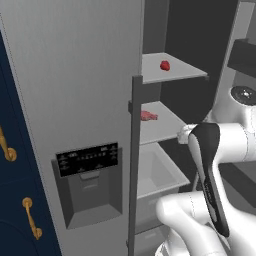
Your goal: Take the strawberry from the fridge and place it on top of the pancake, located on the dining counter.
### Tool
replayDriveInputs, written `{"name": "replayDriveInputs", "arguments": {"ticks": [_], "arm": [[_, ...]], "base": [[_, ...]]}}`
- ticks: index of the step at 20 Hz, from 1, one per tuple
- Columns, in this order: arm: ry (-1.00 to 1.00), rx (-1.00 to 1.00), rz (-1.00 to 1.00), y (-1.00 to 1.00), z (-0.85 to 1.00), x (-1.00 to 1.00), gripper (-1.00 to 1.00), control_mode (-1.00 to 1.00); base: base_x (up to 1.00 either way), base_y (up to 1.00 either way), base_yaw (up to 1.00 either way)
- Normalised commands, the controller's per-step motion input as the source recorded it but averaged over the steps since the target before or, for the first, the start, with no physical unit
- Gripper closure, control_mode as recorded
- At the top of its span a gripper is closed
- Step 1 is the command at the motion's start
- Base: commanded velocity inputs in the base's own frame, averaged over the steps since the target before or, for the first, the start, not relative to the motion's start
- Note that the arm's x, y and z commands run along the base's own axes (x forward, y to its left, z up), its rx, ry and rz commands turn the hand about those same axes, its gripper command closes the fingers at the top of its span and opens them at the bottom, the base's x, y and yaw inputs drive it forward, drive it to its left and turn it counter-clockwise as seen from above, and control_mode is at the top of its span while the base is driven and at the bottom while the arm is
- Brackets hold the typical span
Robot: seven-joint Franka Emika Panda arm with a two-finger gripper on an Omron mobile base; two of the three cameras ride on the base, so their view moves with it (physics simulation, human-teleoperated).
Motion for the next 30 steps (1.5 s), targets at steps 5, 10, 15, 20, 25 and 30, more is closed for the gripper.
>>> {"name": "replayDriveInputs", "arguments": {"ticks": [5,10,15,20,25,30], "arm": [[-0.37,-0.11,0.21,0.35,0.84,0.59,-1.00,-1.00],[-0.20,-0.07,0.10,0.05,0.83,0.83,-1.00,-1.00],[0.14,-0.07,0.00,-0.03,0.56,0.83,-1.00,-1.00],[0.16,0.05,-0.01,-0.25,0.17,0.82,-1.00,-1.00],[-0.02,0.12,-0.03,-0.40,0.34,0.36,-1.00,-1.00],[-0.13,0.01,0.00,0.00,0.03,0.38,-1.00,-1.00]], "base": [[0.00,0.00,0.00],[0.00,0.00,0.00],[0.00,0.00,0.00],[0.00,0.00,0.00],[0.00,0.00,0.00],[0.00,0.00,0.00]]}}
